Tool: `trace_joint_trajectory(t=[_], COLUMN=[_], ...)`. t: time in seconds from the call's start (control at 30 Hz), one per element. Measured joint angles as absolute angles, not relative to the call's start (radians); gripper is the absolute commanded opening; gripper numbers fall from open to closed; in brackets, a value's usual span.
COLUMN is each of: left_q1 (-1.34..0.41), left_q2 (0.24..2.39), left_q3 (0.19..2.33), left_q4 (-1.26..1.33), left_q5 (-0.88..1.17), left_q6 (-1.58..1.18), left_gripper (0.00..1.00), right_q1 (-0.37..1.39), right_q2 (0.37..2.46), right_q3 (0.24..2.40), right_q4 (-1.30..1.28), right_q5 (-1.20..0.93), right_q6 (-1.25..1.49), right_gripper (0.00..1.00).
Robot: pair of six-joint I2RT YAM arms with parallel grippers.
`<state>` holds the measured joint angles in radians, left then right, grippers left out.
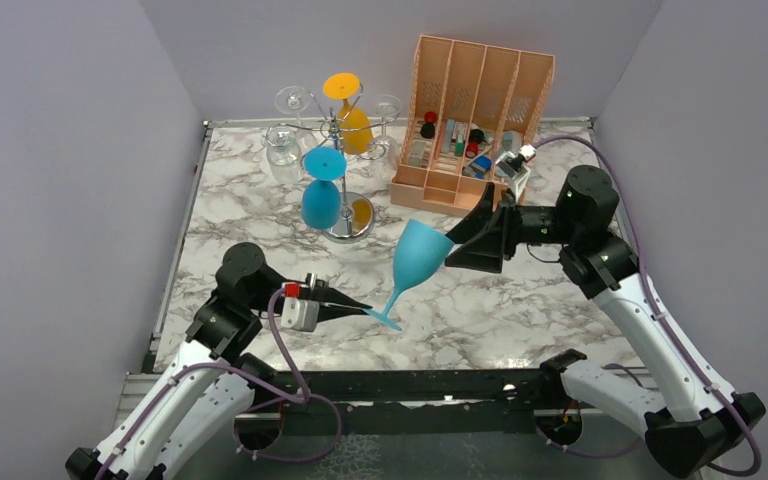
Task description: Place the wine glass upside down on the wine glass rack
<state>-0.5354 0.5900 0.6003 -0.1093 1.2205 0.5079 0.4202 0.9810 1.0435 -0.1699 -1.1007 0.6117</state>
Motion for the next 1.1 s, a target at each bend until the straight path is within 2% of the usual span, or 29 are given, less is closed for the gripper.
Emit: trace_joint_trajectory(t=[0.33, 0.5, 0.77, 0.97, 1.1], left_q1=[-0.537, -0.537, -0.536, -0.536, -0.536], left_q2=[0.657, 0.697, 0.653, 0.649, 0.683], left_q3=[0.710, 0.750, 0.738, 0.712, 0.716], left_q4=[-0.095, -0.078, -0.023, 0.026, 0.053], left_q5=[1.147, 1.127, 1.108, 1.080, 1.075], left_q6=[0.381, 0.364, 0.387, 0.309, 0.234], left_gripper=[0.00, 0.00, 0.00, 0.00, 0.00], right_q1=[0.420, 0.420, 0.420, 0.420, 0.420], right_q2=[0.919, 0.947, 0.907, 0.869, 0.850], right_q3=[1.009, 1.047, 1.138, 1.139, 1.074], right_q4=[-0.086, -0.069, -0.071, -0.072, -0.028], right_q5=[-0.942, -0.889, -0.709, -0.714, -0.754], right_q6=[0.465, 0.407, 0.359, 0.297, 0.326], right_gripper=[0.95, 1.00, 1.00, 0.86, 0.67])
